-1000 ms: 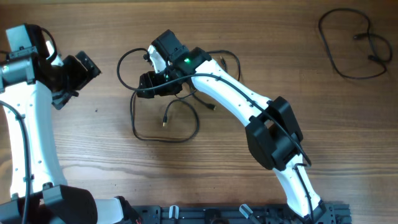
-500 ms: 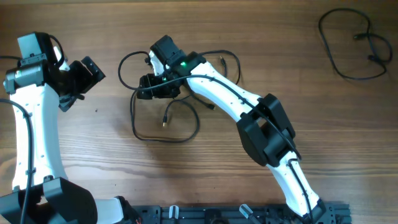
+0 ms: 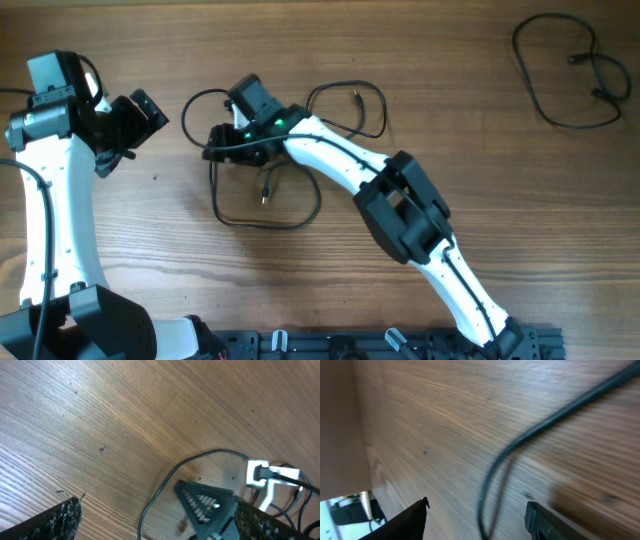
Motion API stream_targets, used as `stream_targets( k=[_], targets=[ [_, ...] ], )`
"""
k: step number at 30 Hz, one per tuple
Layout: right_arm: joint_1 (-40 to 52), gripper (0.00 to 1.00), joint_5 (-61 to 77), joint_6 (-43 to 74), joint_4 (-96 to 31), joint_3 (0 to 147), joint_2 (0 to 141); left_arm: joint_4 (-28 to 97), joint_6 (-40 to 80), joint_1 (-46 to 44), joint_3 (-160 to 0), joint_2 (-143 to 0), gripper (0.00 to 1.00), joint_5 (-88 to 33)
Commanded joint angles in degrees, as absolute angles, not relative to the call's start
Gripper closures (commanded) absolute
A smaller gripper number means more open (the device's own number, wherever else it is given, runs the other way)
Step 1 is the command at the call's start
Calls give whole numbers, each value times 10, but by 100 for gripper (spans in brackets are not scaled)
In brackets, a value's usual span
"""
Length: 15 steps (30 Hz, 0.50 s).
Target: Untangle cables
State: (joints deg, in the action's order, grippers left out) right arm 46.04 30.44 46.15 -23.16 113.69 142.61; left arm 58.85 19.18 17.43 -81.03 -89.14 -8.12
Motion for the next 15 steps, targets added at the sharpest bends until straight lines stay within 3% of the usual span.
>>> stream_targets(
  k=[1,8,12,15],
  targets=[
    [479,35,285,521,-209,1139,1458,582,183,175,-806,-893,0,-43],
    [503,37,247,535,-192,1139,1498,576,186,218,-806,-893,0,-29],
    [505,57,215,538,-189,1139,1509,576,202,258,-806,-893,0,-30],
    [504,81,193,460,-190,1139,1509,577,202,271,-806,-893,0,-29]
  ],
)
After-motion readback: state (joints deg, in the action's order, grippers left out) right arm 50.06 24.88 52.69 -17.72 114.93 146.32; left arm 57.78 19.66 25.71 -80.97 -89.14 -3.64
